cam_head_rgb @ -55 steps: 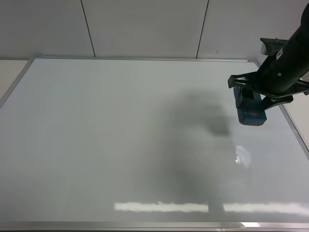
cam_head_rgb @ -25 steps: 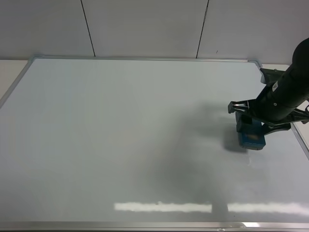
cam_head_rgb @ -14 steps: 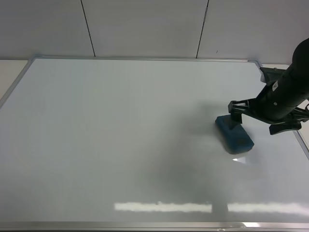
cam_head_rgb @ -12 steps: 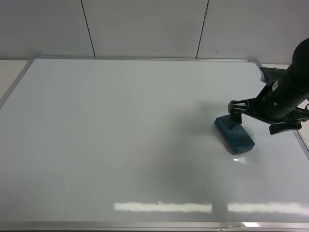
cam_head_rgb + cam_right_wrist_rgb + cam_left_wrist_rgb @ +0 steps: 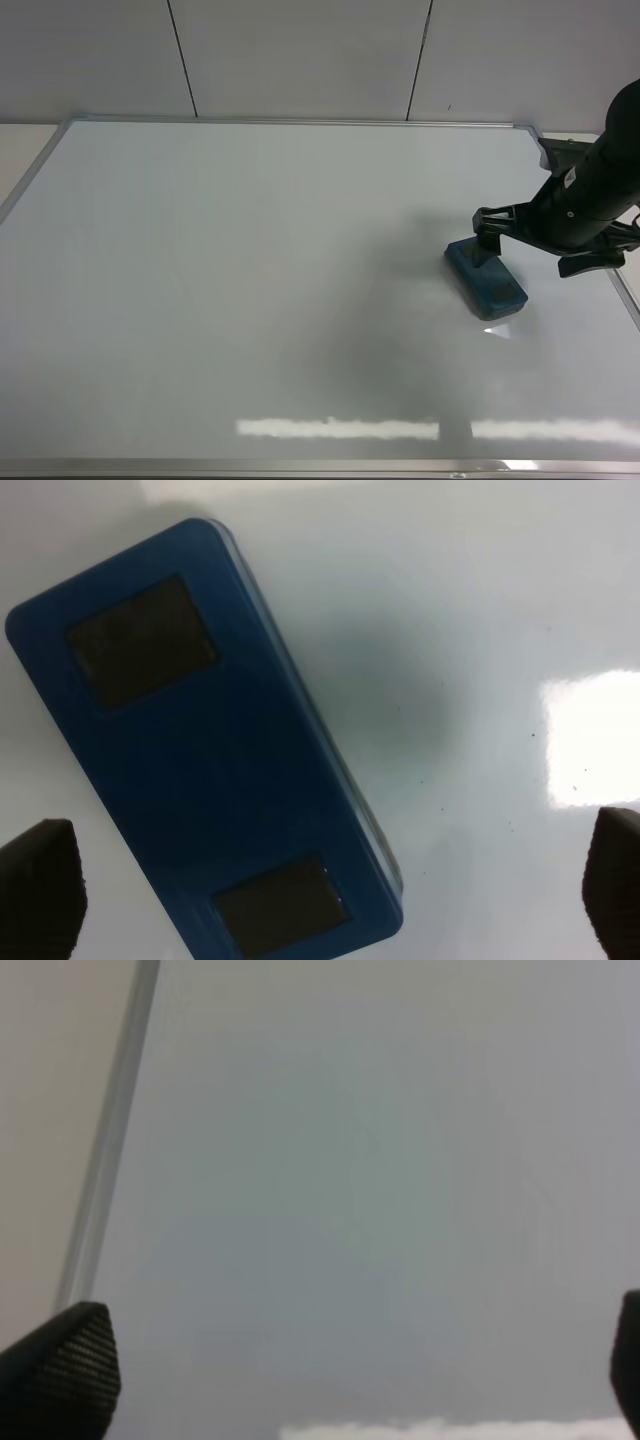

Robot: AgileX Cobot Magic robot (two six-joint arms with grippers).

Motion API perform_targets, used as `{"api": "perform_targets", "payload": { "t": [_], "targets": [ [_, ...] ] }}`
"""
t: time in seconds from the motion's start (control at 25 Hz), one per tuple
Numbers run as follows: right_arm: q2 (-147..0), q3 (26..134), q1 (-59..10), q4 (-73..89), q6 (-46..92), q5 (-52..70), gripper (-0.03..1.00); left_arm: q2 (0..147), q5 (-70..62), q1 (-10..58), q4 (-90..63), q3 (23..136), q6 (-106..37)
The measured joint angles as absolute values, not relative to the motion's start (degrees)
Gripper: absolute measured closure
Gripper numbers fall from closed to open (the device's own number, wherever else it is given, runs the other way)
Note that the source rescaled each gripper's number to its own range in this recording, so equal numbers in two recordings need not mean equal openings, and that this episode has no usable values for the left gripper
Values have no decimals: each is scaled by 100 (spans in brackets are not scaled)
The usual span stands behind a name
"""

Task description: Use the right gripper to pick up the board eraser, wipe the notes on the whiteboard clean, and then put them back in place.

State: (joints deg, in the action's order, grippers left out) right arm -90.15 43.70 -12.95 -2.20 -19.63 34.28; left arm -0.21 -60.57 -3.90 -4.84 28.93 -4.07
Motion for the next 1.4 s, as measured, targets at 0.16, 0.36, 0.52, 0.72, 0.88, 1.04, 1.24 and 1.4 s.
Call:
{"api": "perform_targets", "payload": {
  "t": [0.16, 0.36, 0.52, 0.72, 0.88, 1.04, 1.24, 1.4],
  "targets": [
    [-8599, 4370, -1295, -330, -1963, 3422, -3, -21, -6057, -390, -484, 2893, -407],
    [-7780, 4370, -939, -490, -1960, 3658, -3, -21, -6057, -390, -484, 2893, -407],
    [-7036, 4367, -375, -533, -1640, 3991, -3, -21, -6057, -390, -484, 2893, -407],
    [-5928, 4367, 285, -541, -1343, 4353, -3, -21, -6057, -390, -484, 2893, -407],
    [-5000, 4367, 507, -544, -1307, 4669, -3, -21, -6057, -390, -484, 2893, -407],
    [-4236, 4367, 533, -544, -1301, 5010, -3, -21, -6057, -390, -484, 2893, -407],
    [-3374, 4367, 545, -341, -1078, 5389, -3, -21, -6057, -390, -484, 2893, -407],
    [-2702, 4367, 545, 30, -615, 5710, -3, -21, -6057, -390, -484, 2893, -407]
  ]
}}
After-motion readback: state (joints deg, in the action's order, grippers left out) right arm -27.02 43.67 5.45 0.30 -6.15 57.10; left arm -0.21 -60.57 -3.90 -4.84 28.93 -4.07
